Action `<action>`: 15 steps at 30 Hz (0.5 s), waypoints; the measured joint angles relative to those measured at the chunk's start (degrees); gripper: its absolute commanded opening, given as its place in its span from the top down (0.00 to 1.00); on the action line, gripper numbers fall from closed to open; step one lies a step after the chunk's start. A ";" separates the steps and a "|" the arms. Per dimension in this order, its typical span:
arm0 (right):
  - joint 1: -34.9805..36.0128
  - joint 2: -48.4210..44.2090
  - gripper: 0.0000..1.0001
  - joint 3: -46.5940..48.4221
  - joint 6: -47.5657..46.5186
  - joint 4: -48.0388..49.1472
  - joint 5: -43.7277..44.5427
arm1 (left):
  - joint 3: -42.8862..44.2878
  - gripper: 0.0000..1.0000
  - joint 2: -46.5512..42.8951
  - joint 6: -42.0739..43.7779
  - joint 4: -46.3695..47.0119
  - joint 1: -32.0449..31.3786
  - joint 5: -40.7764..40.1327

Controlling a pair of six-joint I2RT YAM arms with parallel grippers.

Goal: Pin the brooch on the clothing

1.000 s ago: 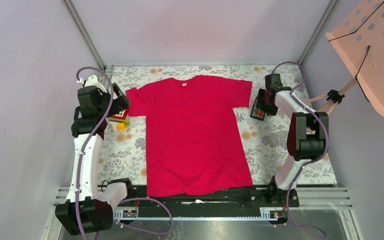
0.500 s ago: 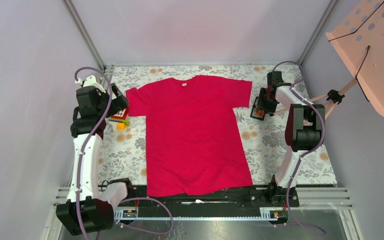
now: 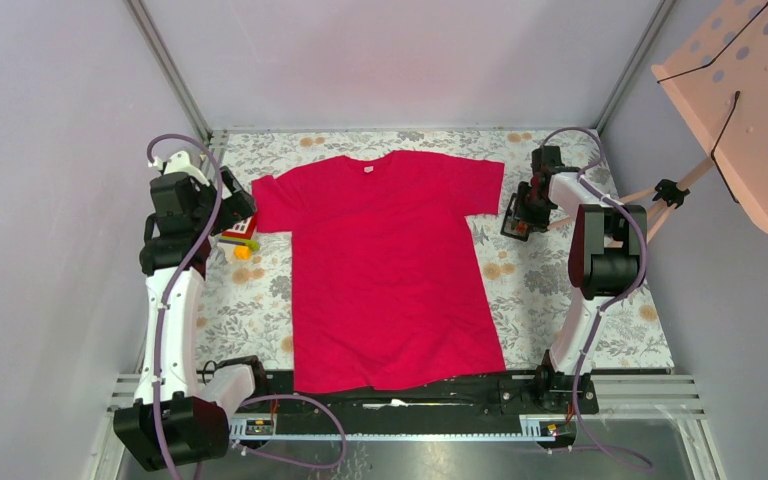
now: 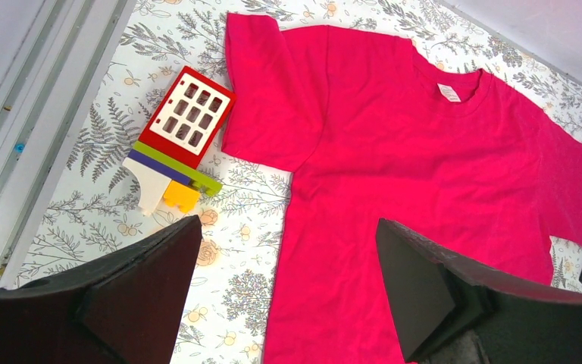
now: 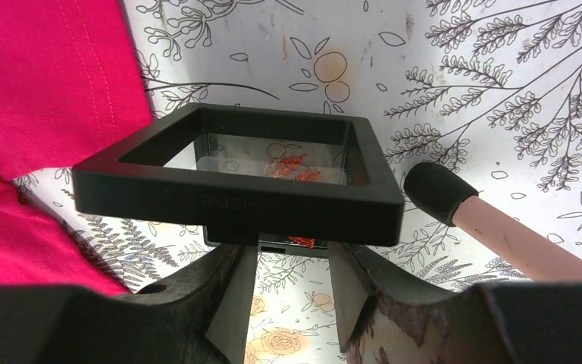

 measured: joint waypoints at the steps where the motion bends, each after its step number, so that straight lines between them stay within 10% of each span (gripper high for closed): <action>1: 0.00 0.11 0.56 0.00 -0.09 -0.04 -0.04 | 0.00 0.07 0.00 -0.02 0.00 0.07 0.11; 15: 0.00 0.20 0.67 0.07 -0.85 -0.46 -1.55 | 0.00 0.07 0.00 -0.48 0.02 1.18 1.29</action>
